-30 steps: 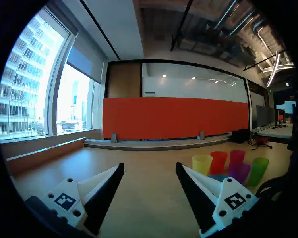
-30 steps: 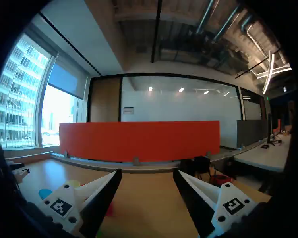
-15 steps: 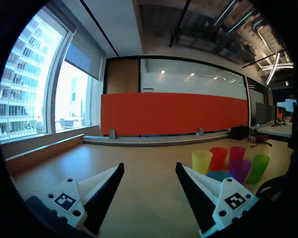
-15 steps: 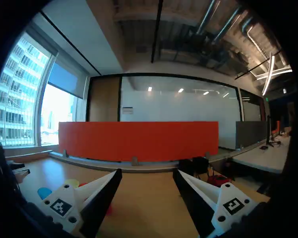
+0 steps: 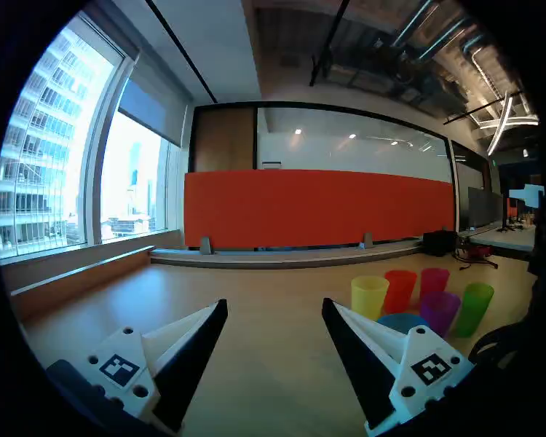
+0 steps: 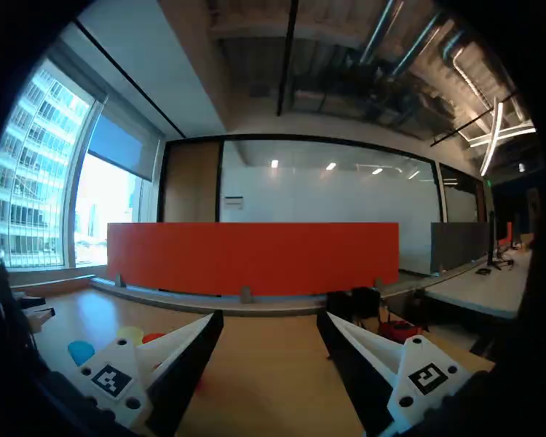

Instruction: Pour water

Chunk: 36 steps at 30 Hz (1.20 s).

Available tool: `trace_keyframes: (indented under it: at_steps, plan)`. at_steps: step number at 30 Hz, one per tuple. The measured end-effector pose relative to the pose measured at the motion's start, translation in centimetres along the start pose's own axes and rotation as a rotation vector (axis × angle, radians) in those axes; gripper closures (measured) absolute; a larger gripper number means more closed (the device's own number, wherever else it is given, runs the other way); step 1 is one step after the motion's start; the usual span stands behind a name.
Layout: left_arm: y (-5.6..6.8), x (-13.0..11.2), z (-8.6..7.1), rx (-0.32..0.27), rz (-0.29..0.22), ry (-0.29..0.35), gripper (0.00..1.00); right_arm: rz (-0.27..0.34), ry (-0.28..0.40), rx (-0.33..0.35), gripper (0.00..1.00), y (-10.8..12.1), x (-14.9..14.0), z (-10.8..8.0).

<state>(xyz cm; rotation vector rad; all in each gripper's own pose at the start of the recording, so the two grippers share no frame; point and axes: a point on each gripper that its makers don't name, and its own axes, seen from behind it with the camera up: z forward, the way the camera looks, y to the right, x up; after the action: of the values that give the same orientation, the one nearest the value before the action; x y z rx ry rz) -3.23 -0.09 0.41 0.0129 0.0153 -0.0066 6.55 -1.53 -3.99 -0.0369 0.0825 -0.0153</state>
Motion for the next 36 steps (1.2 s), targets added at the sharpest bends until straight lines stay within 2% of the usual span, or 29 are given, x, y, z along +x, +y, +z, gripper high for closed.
trace_keyframes:
  at_steps: [8, 15, 24, 36]
  plan:
    - [0.0, 0.1, 0.1, 0.000, 0.001, 0.000, 0.04, -0.005, 0.000, 0.001, 0.01, 0.2, -0.5, 0.0]
    - [0.0, 0.1, 0.0, 0.000, 0.001, 0.000, 0.04, -0.026, 0.008, 0.014, 0.01, -0.1, -1.3, 0.7]
    - [0.0, 0.1, 0.0, 0.000, 0.001, 0.000, 0.04, 0.002, -0.006, 0.032, 0.01, -0.8, -4.1, 1.8]
    - [0.0, 0.1, 0.0, 0.000, 0.001, 0.000, 0.04, 0.030, -0.033, 0.018, 0.01, 0.1, -8.0, 2.3]
